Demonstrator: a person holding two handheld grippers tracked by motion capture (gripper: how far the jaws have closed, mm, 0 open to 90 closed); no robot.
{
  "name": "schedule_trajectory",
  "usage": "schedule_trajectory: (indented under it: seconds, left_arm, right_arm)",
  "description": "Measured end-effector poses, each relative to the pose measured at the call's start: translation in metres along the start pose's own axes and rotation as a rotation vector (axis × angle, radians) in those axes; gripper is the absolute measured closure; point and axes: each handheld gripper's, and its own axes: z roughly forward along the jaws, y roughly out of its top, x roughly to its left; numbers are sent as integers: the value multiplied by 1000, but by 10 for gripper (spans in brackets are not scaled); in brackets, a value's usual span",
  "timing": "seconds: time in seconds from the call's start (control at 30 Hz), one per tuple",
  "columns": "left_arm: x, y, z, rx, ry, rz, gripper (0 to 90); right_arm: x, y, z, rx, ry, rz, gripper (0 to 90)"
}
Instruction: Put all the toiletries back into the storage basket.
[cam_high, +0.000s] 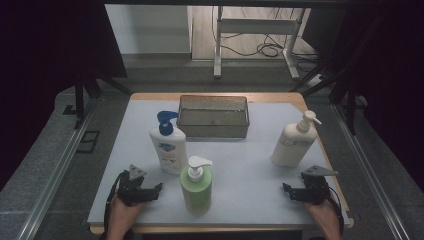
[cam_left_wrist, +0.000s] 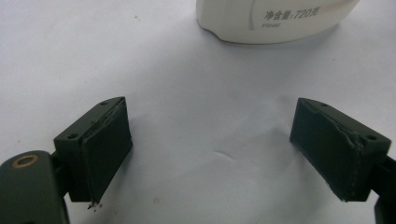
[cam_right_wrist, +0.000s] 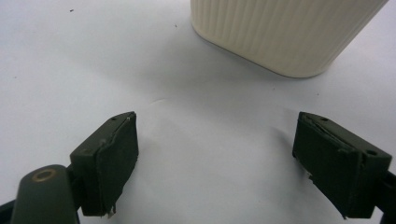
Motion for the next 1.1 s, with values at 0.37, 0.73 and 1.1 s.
schedule_trajectory:
  seconds: [0.37, 0.73, 1.1]
  left_arm:
    - [0, 0, 0, 0, 0, 0, 119]
    - [0, 0, 0, -1, 0, 0, 119]
    - [0, 0, 0, -1, 0, 0, 119]
  right_arm:
    - [0, 2, -5, -49, 18, -56, 131]
    - [-11, 8, -8, -78, 40, -44, 136]
    - [-36, 8, -6, -36, -15, 46, 137]
